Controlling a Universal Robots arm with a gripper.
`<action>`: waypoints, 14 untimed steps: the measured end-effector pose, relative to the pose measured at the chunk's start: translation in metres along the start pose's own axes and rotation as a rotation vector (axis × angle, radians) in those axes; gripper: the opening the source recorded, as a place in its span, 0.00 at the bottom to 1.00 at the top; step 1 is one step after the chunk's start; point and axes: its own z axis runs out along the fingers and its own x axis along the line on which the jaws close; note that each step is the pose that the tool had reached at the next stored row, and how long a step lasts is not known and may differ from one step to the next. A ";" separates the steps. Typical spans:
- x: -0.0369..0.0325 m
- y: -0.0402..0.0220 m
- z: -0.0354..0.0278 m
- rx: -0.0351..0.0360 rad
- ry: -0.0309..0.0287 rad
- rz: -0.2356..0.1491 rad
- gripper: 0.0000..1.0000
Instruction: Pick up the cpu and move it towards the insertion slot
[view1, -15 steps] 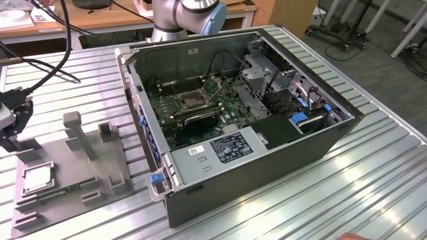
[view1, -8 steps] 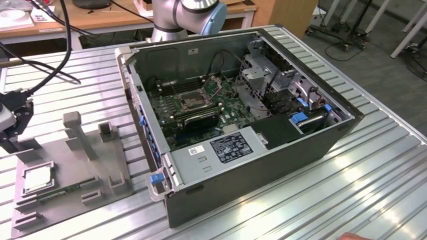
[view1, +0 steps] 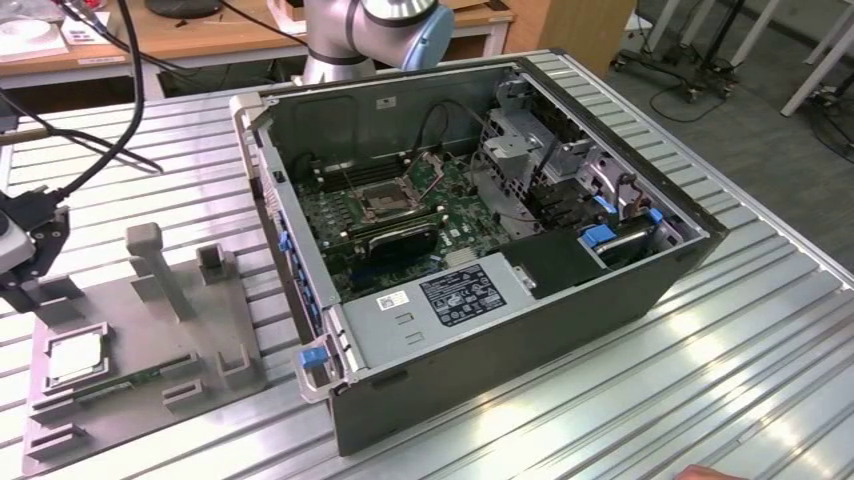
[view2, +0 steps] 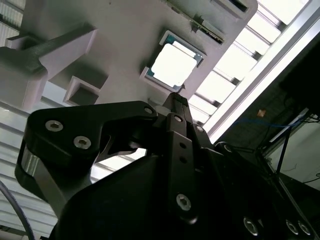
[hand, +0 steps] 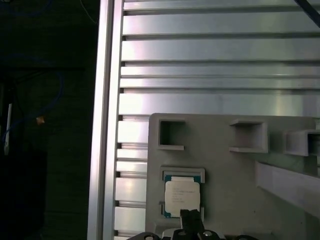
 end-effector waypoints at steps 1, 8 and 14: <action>0.0001 -0.0005 0.0009 0.0000 0.0000 0.000 0.11; 0.0001 -0.0017 0.0032 0.0006 0.0003 0.000 0.11; 0.0001 -0.0045 0.0045 0.0003 -0.0001 0.000 0.11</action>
